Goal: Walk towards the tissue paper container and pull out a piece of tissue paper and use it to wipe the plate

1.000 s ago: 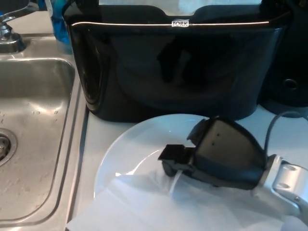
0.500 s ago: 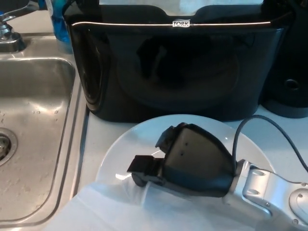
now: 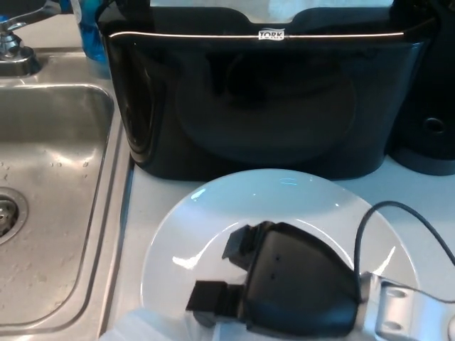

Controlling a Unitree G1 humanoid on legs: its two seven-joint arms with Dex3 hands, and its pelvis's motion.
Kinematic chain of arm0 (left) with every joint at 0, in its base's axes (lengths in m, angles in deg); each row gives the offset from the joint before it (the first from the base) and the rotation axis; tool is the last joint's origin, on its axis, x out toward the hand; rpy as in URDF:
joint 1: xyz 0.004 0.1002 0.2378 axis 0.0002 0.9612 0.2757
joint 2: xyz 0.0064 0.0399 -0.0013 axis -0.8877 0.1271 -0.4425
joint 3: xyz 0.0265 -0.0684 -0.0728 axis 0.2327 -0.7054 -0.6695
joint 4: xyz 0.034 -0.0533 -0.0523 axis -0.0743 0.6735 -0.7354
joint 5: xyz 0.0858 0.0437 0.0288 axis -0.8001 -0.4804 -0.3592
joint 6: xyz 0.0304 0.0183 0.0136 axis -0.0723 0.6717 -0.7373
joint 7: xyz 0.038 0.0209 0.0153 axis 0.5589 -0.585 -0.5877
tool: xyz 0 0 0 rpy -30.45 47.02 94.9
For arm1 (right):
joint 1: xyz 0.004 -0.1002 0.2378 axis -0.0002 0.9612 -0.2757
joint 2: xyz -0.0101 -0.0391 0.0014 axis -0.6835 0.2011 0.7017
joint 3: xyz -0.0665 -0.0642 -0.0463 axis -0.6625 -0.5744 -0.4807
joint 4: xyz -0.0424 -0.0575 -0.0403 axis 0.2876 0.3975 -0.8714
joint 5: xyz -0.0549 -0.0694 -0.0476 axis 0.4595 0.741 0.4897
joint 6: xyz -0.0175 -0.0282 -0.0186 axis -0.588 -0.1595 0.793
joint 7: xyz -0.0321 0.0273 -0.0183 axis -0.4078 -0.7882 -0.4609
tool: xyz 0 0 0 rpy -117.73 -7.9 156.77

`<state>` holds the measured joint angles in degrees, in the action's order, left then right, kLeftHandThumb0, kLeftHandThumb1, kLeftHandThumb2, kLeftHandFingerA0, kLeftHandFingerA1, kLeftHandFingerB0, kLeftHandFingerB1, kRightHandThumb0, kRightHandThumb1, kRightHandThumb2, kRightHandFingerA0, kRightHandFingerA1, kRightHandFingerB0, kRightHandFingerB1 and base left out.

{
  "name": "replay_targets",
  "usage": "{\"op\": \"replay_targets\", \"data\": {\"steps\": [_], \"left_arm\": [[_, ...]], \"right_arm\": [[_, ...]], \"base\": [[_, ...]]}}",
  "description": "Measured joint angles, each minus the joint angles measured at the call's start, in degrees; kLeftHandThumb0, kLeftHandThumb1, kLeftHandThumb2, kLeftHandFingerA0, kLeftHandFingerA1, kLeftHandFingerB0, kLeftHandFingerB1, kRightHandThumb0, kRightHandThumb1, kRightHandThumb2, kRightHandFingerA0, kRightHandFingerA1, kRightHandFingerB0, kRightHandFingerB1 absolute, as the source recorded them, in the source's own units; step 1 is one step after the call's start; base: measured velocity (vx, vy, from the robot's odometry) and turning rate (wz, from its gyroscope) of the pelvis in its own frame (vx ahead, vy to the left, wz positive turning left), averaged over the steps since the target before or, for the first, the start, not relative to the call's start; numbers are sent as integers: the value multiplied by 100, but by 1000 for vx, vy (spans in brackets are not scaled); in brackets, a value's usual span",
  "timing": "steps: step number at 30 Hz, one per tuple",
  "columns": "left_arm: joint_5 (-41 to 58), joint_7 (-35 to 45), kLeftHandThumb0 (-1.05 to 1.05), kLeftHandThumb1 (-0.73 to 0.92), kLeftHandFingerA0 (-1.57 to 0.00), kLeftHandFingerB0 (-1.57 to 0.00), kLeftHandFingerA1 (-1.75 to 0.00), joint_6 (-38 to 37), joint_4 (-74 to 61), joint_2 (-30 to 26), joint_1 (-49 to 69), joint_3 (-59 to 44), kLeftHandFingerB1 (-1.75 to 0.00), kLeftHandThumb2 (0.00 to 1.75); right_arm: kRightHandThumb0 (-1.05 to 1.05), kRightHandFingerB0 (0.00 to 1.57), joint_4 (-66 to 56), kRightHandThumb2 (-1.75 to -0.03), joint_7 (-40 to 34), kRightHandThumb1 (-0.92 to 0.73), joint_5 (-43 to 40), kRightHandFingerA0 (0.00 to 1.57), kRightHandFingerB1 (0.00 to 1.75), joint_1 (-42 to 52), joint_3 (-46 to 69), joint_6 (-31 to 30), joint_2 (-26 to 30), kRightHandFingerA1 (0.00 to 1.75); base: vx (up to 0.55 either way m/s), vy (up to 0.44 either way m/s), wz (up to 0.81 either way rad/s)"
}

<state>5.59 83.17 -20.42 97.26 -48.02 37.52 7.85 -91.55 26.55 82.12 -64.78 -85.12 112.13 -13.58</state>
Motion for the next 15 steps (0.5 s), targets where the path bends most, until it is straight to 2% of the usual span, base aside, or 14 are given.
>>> {"op": "replay_targets", "data": {"steps": [1,5,6,7,9,10,11,13,14,15], "left_arm": [[-2,-1,1,78,-75,-65,-93,0,-1,0,-1,-1,-71,77],[-5,-1,1,77,-76,-65,-93,0,-2,0,-1,-1,-72,78],[-5,-1,1,77,-74,-64,-93,0,-1,0,-1,-1,-71,78],[-5,-1,3,79,-73,-63,-94,0,-1,0,2,-1,-71,86],[-4,-1,4,79,-74,-63,-96,0,-1,3,10,-2,-71,86],[-4,0,1,79,-73,-62,-95,0,-1,6,14,-3,-71,83],[-4,0,1,79,-73,-62,-94,0,-1,7,18,-5,-72,82],[-4,0,3,76,-76,-65,-95,0,-2,9,27,-4,-74,83],[-4,0,-2,79,-76,-65,-95,0,-1,10,29,-4,-73,76],[-5,0,-2,79,-76,-65,-95,0,-1,12,29,-3,-73,76]], "right_arm": [[-27,89,-35,-108,30,-37,-27,110,117,31,47,37,52,175],[-24,91,41,-111,30,-37,-153,110,112,52,295,225,257,175],[-32,93,83,-111,23,-41,-171,134,103,49,339,255,277,144],[-22,89,143,-115,12,-41,-193,106,122,43,405,294,310,175],[-21,89,283,-120,-10,-42,-235,108,125,19,548,349,386,175],[-27,97,416,-114,-30,-43,-267,133,113,-19,683,370,461,145],[-21,86,489,-120,-44,-42,-277,108,135,-45,756,375,491,175],[-19,84,711,-119,-122,-43,-288,108,130,-110,933,397,560,175],[-21,85,787,-112,-155,-49,-288,110,123,-127,983,407,574,175],[-21,85,896,-112,-190,-49,-290,110,123,-160,1033,421,588,175]], "base": [[0,0,0],[0,0,0],[0,0,0],[0,0,0],[0,0,0],[0,0,0],[0,0,0],[0,0,0],[0,0,0],[0,0,0]]}}
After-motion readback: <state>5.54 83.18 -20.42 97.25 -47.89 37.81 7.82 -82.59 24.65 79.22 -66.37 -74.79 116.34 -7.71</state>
